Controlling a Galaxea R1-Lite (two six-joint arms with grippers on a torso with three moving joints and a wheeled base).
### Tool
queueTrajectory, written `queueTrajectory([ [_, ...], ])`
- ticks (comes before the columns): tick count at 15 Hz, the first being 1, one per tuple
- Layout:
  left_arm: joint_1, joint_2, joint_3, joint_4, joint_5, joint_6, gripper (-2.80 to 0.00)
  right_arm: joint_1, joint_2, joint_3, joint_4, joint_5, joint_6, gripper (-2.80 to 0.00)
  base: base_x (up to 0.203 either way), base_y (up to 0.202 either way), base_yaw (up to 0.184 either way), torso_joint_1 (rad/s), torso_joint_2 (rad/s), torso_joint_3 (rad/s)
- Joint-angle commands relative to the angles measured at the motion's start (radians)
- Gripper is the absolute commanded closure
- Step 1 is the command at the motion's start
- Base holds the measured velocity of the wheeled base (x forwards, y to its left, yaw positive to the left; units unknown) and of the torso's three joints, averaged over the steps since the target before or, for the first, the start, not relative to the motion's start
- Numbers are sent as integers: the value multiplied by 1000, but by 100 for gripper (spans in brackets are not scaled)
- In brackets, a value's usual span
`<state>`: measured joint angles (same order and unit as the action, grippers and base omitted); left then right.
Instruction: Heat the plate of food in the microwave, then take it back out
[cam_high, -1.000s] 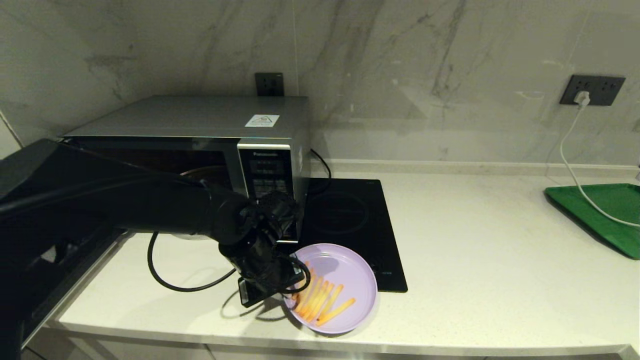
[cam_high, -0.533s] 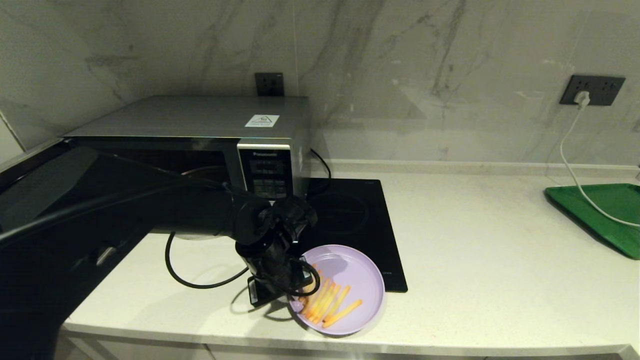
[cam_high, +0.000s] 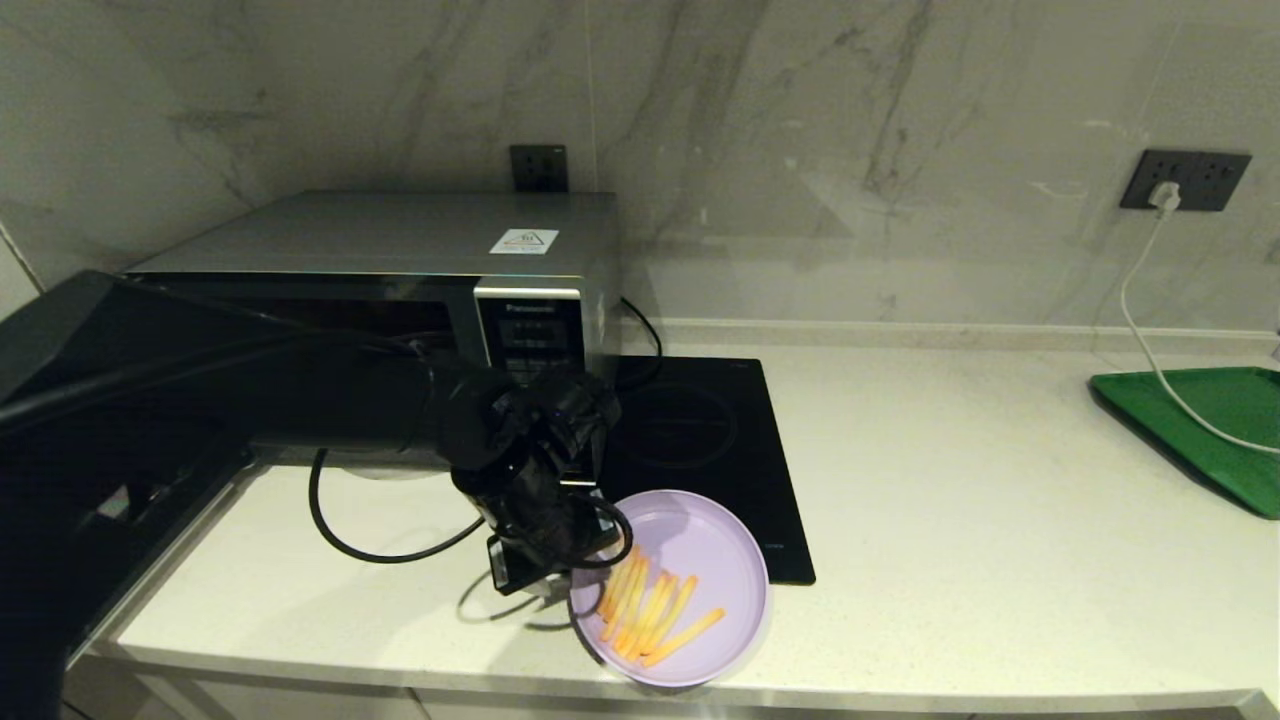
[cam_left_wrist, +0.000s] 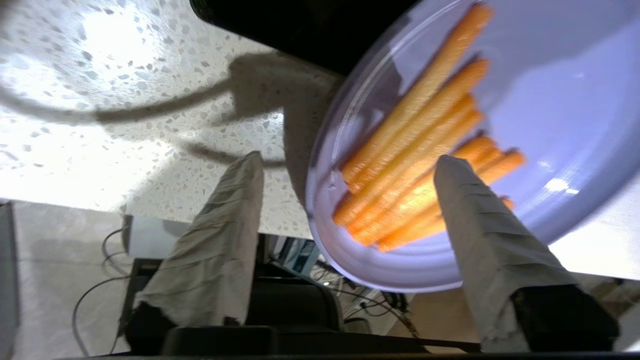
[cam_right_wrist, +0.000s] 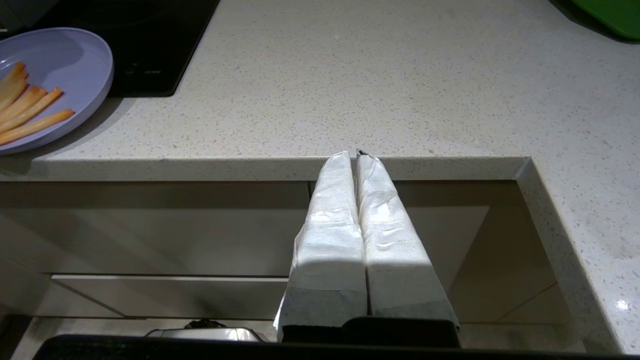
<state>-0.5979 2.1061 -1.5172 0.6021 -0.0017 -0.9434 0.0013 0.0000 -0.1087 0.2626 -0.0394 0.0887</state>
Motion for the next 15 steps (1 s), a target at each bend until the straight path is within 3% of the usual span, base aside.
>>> queueTrajectory([
  [1,33,-85,2,2,-3,-7,-280,0,0,0,1,-1,0,0,0,0,0,0,0,0],
  [4,113,-224,47,23,-40,-4,-280,0,0,0,1,-1,0,0,0,0,0,0,0,0],
  [5,149,-295,92,32,-69,0,0,0,0,0,1,-1,0,0,0,0,0,0,0,0],
  [8,297,-531,269,43,-126,69,0,0,0,0,1,-1,0,0,0,0,0,0,0,0],
  [10,488,-656,315,51,-137,163,0,0,0,0,1,-1,0,0,0,0,0,0,0,0],
  [12,701,-710,305,58,-140,248,0,1,0,0,1,-2,0,0,0,0,0,0,0,0],
  [15,1009,-745,157,86,-139,404,0,0,0,0,1,-1,0,0,0,0,0,0,0,0],
])
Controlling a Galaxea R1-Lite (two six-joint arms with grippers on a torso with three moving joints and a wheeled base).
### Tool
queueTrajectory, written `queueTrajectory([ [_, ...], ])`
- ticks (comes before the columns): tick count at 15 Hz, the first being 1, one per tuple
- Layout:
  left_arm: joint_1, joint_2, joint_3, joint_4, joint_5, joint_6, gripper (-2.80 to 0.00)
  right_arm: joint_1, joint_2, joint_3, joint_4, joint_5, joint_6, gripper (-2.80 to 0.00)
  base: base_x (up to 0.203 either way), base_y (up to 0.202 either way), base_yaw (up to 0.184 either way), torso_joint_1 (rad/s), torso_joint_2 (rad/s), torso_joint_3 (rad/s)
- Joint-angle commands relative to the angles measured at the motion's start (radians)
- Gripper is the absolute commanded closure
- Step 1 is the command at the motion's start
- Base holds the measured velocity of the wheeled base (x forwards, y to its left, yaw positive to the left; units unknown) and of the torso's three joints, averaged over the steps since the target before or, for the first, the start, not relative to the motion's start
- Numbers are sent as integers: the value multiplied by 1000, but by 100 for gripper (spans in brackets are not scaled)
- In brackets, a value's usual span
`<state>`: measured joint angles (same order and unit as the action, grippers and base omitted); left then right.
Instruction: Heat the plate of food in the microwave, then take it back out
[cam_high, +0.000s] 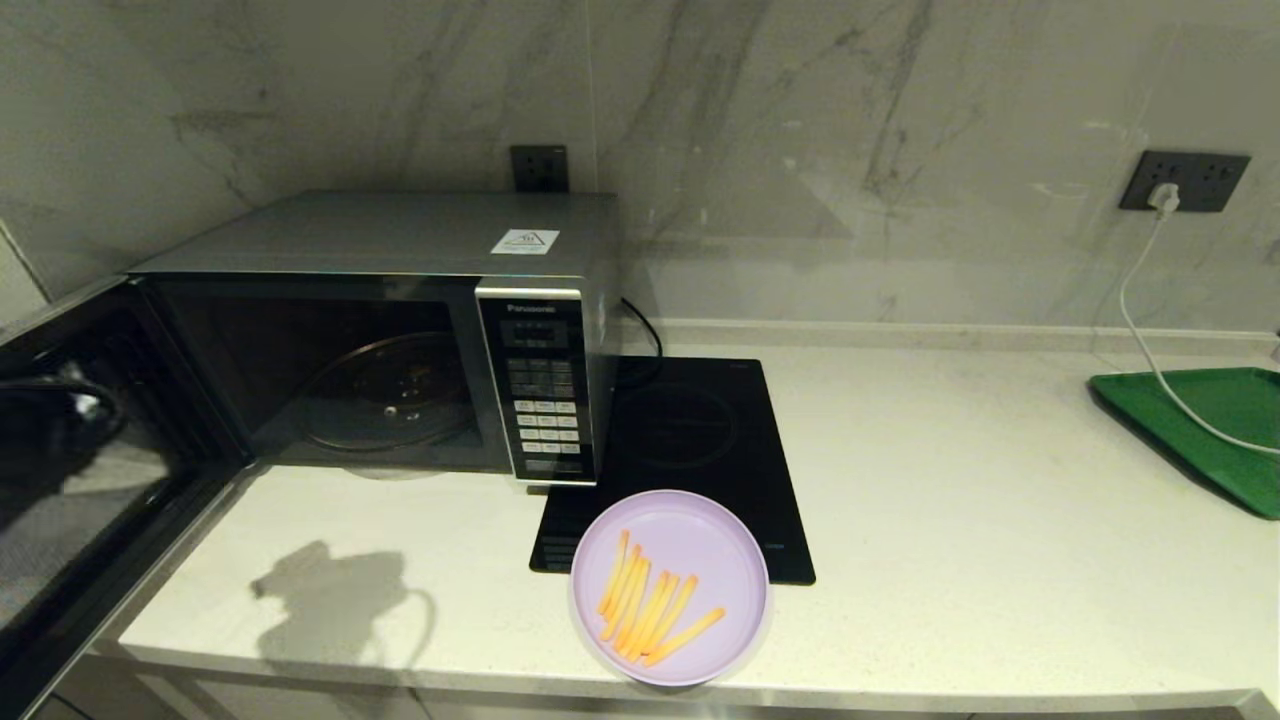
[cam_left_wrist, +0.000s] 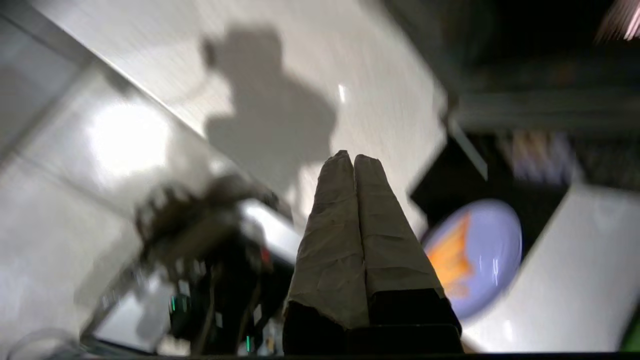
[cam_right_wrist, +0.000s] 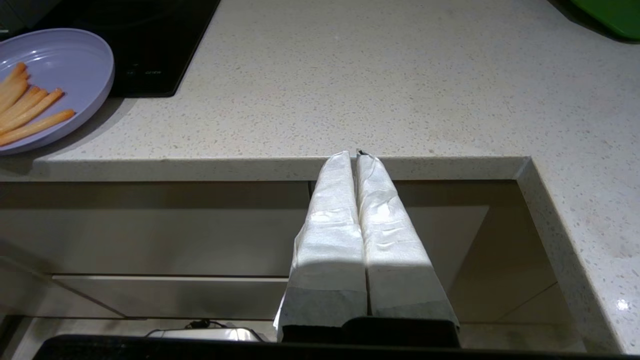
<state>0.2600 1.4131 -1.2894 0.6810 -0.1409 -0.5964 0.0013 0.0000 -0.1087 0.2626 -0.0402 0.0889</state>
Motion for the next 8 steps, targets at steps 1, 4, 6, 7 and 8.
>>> queueTrajectory([
  [1,221,-65,-144,13,3,115,0,0,0,0,1,0,0,0,0,0,0,0,0,0],
  [4,328,-75,-321,10,86,234,0,0,0,0,1,0,0,0,0,0,0,0,0,0],
  [6,422,-56,-359,-55,139,290,0,0,0,0,1,0,0,0,0,0,0,0,0,0],
  [7,464,-47,-363,-91,146,323,0,0,0,0,1,-1,0,0,0,0,0,0,0,0],
  [8,497,-42,-362,-103,149,362,0,1,0,0,1,-1,0,0,0,0,0,0,0,0],
])
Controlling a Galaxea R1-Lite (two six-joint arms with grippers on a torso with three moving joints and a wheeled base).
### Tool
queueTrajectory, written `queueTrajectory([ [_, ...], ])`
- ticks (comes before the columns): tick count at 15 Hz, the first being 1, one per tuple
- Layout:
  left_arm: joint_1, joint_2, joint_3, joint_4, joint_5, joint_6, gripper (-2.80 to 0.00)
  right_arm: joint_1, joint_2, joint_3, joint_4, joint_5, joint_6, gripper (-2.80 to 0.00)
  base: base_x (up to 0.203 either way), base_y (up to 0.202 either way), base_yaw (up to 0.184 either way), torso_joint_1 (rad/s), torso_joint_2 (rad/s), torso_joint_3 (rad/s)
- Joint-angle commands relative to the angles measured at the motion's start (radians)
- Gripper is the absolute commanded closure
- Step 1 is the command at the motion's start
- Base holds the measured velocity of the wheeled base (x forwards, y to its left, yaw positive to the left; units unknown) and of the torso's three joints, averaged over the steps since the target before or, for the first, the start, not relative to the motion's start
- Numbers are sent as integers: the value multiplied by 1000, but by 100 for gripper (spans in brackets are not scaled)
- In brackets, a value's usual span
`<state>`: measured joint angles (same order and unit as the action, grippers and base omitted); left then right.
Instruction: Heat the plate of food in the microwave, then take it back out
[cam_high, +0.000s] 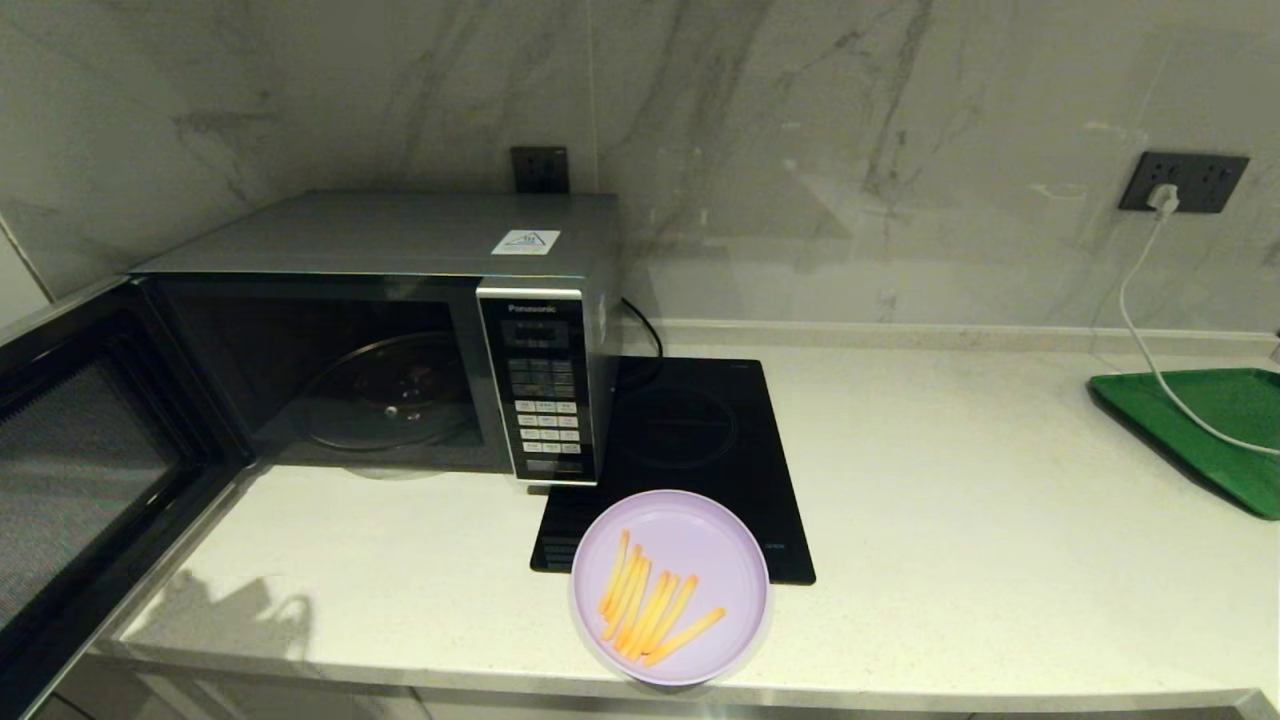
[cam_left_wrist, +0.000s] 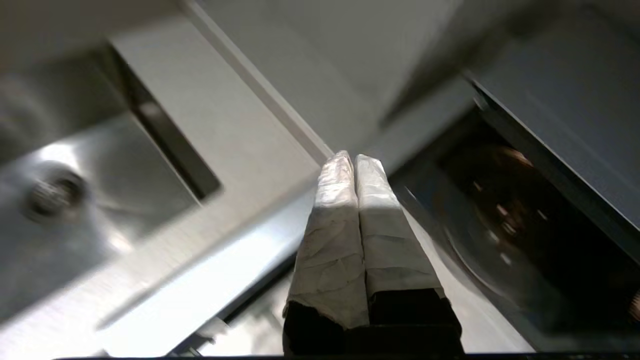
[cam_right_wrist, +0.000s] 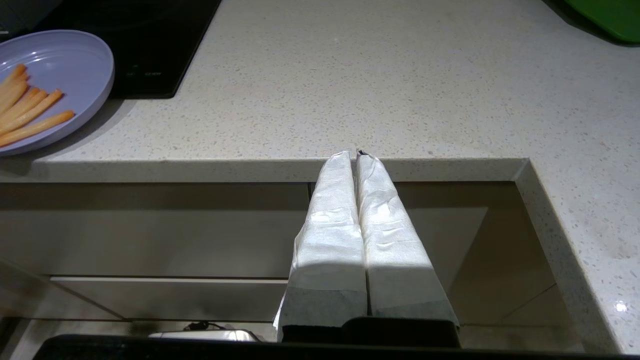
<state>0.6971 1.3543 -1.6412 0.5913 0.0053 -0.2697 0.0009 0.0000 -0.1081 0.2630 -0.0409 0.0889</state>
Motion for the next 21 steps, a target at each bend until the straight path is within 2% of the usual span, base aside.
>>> queueTrajectory([
  [1,87,25,-6,-15,-1,59,0,1,0,-1,1,-1,0,0,0,0,0,0,0,0],
  [7,209,244,-6,14,-12,51,0,1,0,-1,1,1,0,0,0,0,0,0,0,0],
  [10,252,296,-8,16,-45,32,0,1,0,-1,1,1,0,0,0,0,0,0,0,0],
  [13,252,308,-4,58,-59,31,0,1,0,-1,1,1,0,0,0,0,0,0,0,0],
  [15,244,300,-8,122,-108,30,0,1,0,-1,1,1,0,0,0,0,0,0,0,0],
  [17,228,298,-5,160,-117,26,0,1,0,-1,1,0,0,0,0,0,0,0,0,0],
  [21,152,259,3,217,-118,5,0,1,0,-1,1,1,0,0,0,0,0,0,0,0],
])
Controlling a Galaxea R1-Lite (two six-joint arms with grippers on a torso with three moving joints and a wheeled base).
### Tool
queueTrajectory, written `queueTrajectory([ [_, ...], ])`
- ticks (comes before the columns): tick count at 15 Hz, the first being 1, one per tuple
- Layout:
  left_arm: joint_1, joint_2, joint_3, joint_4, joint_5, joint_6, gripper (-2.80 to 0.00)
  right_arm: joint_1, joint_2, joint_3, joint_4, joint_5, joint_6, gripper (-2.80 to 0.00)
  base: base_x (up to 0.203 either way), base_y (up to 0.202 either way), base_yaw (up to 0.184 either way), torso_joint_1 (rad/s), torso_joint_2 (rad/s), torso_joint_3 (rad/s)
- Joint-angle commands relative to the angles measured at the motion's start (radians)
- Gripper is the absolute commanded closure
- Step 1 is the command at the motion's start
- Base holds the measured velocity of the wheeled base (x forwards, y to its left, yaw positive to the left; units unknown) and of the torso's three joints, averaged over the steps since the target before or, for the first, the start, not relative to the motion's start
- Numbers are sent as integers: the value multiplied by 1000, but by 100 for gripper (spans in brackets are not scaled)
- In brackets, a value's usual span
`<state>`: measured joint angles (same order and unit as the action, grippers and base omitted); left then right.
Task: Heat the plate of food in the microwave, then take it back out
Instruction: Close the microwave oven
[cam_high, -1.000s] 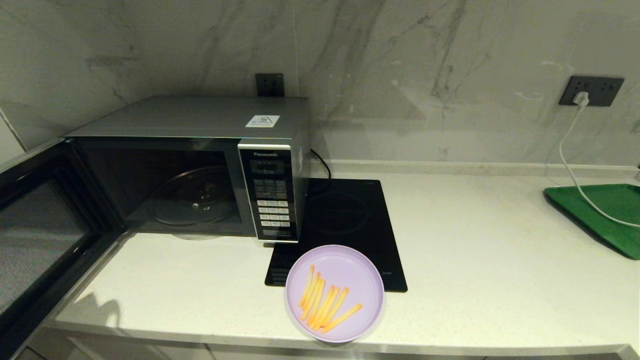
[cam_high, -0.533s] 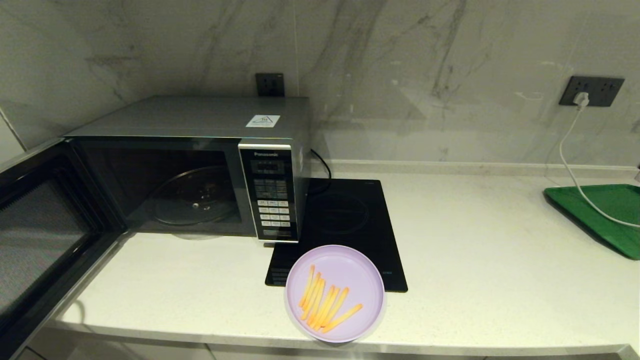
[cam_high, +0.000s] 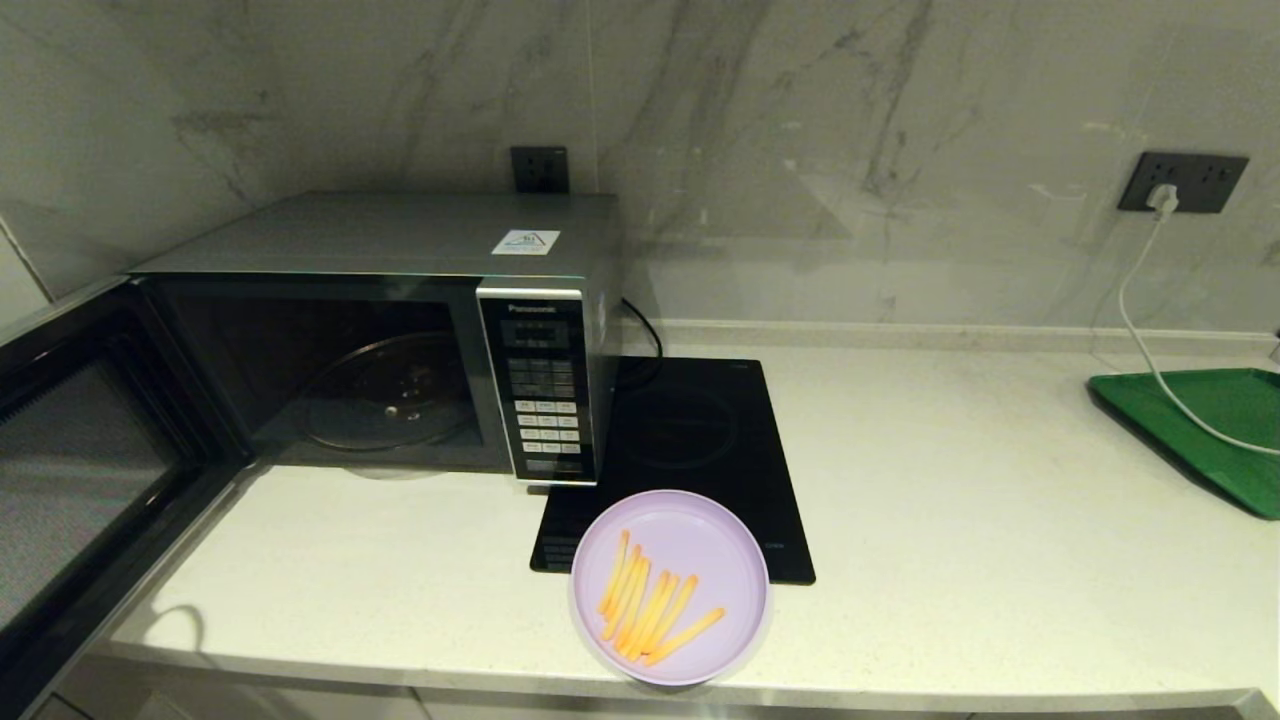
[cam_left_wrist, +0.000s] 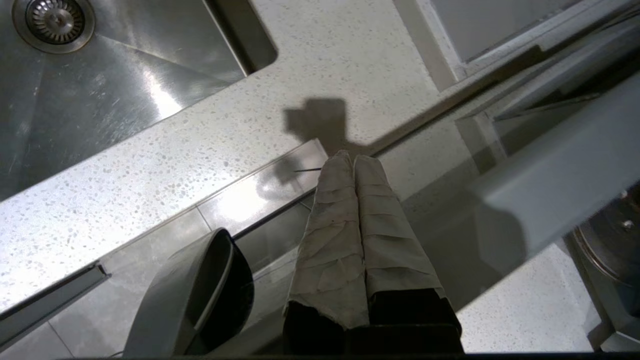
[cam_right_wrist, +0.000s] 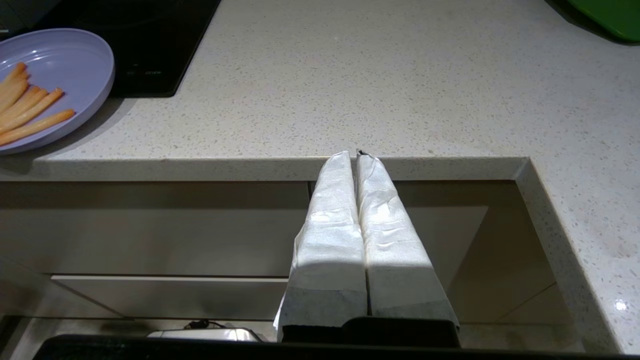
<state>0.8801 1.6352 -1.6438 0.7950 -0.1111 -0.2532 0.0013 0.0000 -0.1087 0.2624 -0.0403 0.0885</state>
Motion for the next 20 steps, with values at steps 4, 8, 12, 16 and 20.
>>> queueTrajectory([
  [4,-165,-94,71,48,-1,-70,0,0,0,0,1,0,0,0,0,0,0,0,0,0],
  [8,-394,-188,177,57,4,-173,0,0,0,0,1,0,0,0,0,0,0,0,0,0],
  [12,-868,-258,225,67,39,-415,0,0,0,0,1,0,0,0,0,0,0,0,0,0],
  [16,-1331,-92,142,52,345,-695,0,0,0,0,1,0,0,0,0,0,0,0,0,0],
  [20,-1258,-130,128,86,467,-707,0,0,0,0,1,0,0,0,0,0,0,0,0,0],
])
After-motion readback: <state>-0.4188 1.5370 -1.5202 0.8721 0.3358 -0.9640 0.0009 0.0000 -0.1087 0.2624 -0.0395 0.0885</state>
